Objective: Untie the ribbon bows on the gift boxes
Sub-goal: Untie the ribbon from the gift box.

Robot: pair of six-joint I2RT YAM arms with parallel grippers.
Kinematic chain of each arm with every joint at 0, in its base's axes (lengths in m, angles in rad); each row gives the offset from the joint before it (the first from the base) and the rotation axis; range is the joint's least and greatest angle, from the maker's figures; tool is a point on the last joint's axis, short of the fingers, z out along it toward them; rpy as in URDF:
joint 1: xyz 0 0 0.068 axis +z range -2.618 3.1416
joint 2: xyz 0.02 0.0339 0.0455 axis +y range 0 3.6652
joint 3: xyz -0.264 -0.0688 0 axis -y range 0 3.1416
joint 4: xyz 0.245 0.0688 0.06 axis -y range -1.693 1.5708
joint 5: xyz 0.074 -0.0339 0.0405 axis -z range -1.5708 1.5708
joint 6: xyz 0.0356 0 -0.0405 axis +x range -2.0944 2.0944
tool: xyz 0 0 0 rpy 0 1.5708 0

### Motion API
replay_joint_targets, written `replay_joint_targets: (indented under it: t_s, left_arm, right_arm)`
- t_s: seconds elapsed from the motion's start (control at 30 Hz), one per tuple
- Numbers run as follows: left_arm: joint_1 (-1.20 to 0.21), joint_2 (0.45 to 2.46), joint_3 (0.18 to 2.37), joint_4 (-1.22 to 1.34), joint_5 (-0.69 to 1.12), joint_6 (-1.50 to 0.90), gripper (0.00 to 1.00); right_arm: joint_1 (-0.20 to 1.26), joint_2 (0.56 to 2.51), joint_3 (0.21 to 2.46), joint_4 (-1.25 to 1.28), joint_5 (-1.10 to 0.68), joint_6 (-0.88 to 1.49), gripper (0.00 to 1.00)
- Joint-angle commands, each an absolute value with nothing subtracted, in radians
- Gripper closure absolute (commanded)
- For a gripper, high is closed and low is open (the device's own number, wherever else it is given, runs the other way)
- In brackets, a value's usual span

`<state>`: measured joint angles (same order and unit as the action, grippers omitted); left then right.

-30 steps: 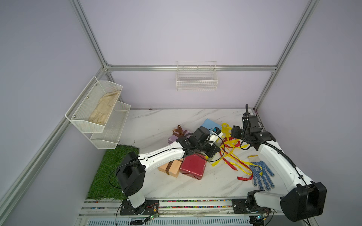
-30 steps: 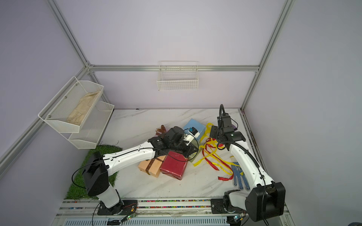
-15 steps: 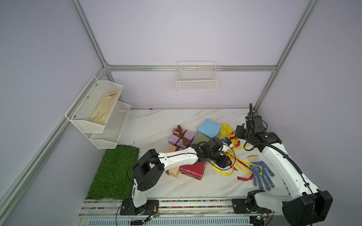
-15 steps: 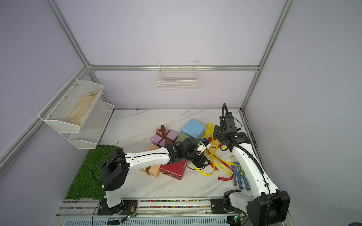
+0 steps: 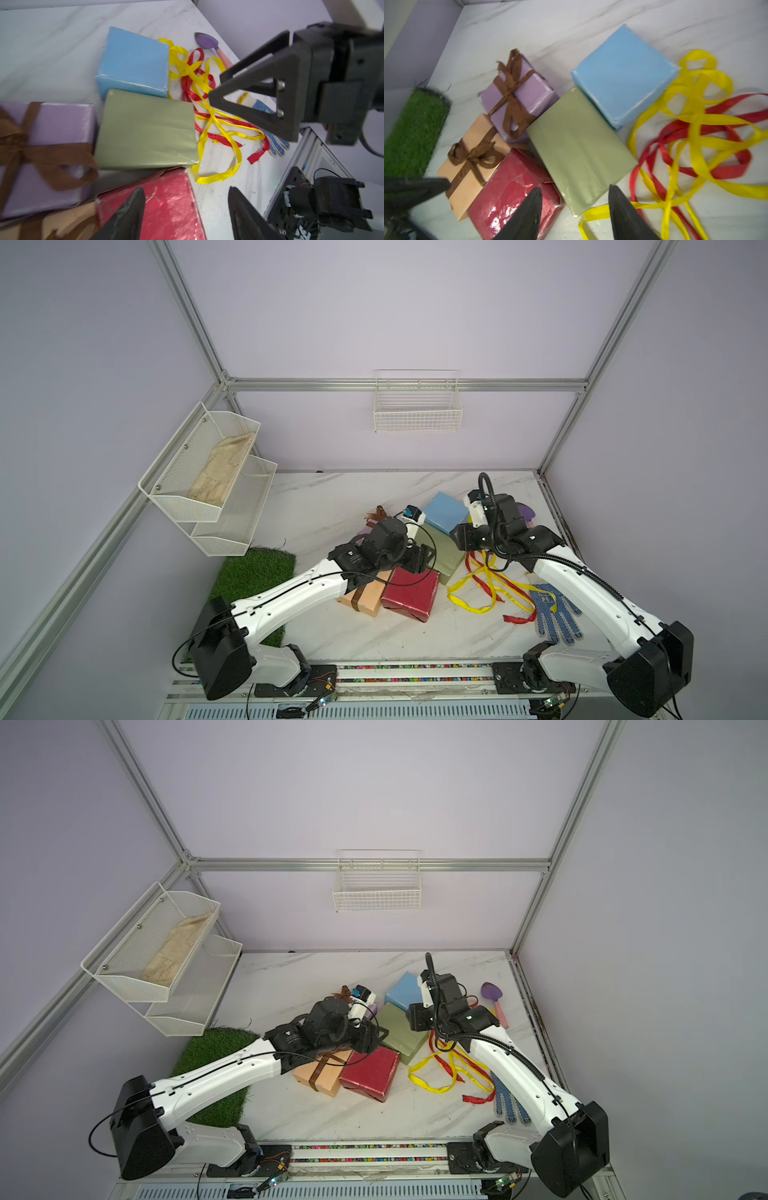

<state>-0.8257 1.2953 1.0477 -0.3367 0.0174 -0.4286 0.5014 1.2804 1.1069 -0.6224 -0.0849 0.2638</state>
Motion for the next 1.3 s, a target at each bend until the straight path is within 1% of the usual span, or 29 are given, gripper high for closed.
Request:
replay_joint_targets:
  t_s: [0.0,0.1,0.2,0.4,0.5,0.8,0.87,1.07,1.27]
  left_arm:
    - [-0.764,1.189,0.945,-0.406,-0.083,-0.443,0.35]
    - [-0.705,1.091,0.864,-0.430,-0.102,-0.455,0.35]
    - [-0.652,1.010,0.799,-0.450,-0.110,-0.470,0.37]
    - [-0.565,0.918,0.680,-0.430,-0.078,-0.520,0.40]
    - [-0.525,0.914,0.638,-0.412,-0.050,-0.534,0.41]
    - [-0.390,0.937,0.569,-0.336,0.067,-0.546,0.43]
    - [-0.372,0.946,0.560,-0.322,0.084,-0.545,0.44]
    - [-0.332,1.002,0.548,-0.293,0.096,-0.541,0.47]
    - [-0.310,1.043,0.530,-0.239,0.134,-0.543,0.48]
  right_arm:
    - [0.604,1.360,1.134,-0.560,-0.116,0.252,0.48]
    - [0.700,1.446,1.160,-0.536,-0.120,0.230,0.49]
    - [0.767,1.510,1.188,-0.508,-0.133,0.227,0.53]
    - [0.858,1.625,1.262,-0.485,-0.128,0.212,0.58]
    - [0.881,1.675,1.288,-0.476,-0.130,0.218,0.61]
    - [0.906,1.788,1.343,-0.471,-0.109,0.262,0.66]
    - [0.905,1.797,1.348,-0.442,-0.110,0.266,0.66]
    - [0.905,1.859,1.391,-0.459,-0.094,0.275,0.67]
    - [0.905,1.893,1.419,-0.488,-0.040,0.285,0.69]
